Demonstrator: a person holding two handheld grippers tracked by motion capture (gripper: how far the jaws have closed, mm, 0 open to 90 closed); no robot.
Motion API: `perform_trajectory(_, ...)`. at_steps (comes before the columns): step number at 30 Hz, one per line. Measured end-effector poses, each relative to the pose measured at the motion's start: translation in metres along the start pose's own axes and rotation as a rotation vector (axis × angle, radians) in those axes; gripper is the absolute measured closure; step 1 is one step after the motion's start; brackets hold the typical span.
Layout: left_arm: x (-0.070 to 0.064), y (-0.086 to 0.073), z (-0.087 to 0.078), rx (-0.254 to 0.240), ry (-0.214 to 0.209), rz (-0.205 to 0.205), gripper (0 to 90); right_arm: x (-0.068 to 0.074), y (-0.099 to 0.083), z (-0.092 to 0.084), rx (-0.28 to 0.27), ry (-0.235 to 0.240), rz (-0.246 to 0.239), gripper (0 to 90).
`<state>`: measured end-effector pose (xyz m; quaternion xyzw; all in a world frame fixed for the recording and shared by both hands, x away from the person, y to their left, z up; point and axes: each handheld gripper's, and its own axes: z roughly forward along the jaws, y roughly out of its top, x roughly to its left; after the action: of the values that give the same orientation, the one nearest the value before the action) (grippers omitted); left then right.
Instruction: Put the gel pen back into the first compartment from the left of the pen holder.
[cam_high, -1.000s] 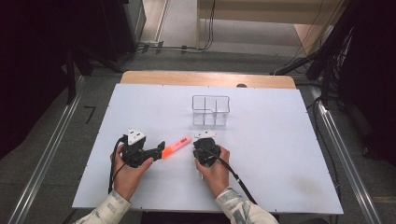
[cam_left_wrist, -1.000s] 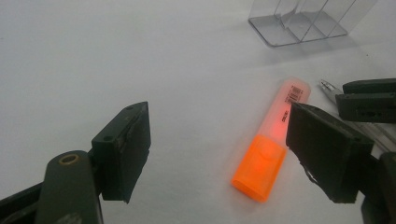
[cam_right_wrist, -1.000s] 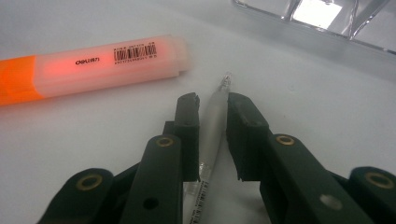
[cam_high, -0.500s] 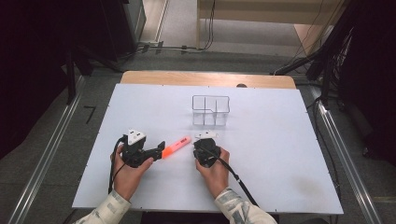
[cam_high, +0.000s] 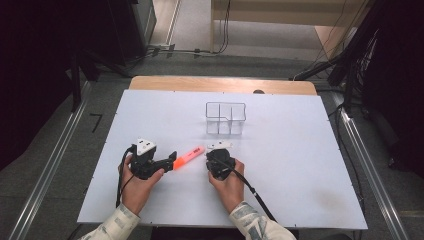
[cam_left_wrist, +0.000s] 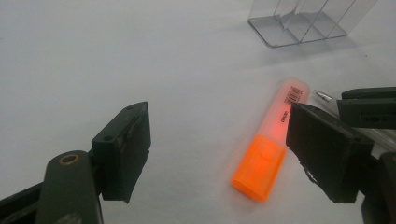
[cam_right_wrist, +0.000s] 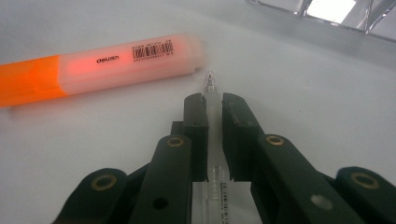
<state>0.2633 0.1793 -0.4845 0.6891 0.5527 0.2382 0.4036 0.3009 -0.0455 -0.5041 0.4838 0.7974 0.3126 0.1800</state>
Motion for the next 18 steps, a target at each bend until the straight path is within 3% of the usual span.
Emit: perform_trajectory(18, 0.0, 0.0, 0.0, 0.001, 0.0, 0.001, 22.6, 0.001, -0.002, -0.022, -0.063, 0.05, -0.04, 79.3)
